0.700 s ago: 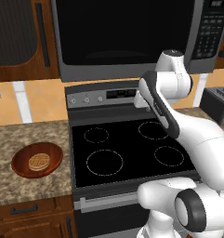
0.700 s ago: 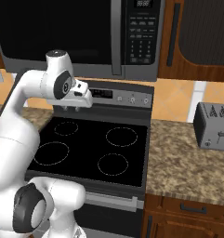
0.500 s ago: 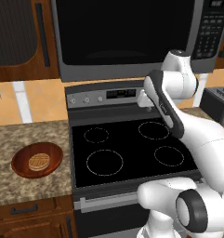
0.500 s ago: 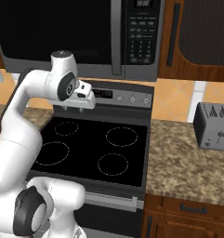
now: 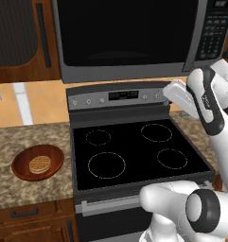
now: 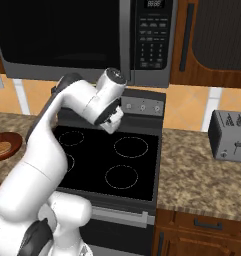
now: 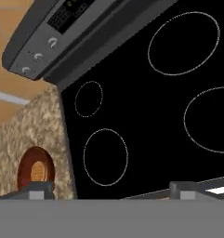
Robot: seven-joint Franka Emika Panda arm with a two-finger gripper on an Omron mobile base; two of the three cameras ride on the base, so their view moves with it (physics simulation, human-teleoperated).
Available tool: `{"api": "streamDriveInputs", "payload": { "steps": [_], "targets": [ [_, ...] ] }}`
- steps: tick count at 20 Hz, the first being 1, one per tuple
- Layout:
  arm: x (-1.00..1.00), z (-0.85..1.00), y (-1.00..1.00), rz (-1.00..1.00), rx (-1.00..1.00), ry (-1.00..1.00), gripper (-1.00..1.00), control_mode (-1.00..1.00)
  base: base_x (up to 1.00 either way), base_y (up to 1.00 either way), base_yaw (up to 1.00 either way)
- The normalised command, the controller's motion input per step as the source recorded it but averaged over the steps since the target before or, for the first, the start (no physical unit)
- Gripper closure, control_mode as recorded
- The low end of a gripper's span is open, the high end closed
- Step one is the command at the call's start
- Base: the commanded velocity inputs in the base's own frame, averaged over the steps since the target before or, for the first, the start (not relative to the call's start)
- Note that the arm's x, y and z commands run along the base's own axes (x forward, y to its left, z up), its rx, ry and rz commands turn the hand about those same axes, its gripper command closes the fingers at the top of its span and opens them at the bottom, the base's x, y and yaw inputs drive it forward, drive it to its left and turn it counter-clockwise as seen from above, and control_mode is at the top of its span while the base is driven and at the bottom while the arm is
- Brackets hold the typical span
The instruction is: Open the microwave, place the bowl with waffle inside the microwave, then close the microwave door and turn it on.
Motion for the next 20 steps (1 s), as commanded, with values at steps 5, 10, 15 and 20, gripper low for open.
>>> {"api": "streamDriveInputs", "payload": {
  "steps": [5, 10, 15, 20],
  "targets": [
    [-0.06, 0.0, -0.03, -0.51, 0.68, 0.01, -1.0, -1.0, 0.0, 0.0, 0.0],
    [0.0, 0.45, -0.33, -0.36, 0.68, 0.0, -1.0, -1.0, 0.0, 0.0, 0.0],
    [0.06, 0.64, -0.53, -0.3, 0.65, 0.0, -1.0, -1.0, 0.0, 0.0, 0.0],
    [0.25, 0.65, -0.49, -0.35, 0.65, -0.05, -1.0, -1.0, 0.0, 0.0, 0.0]
  ]
}}
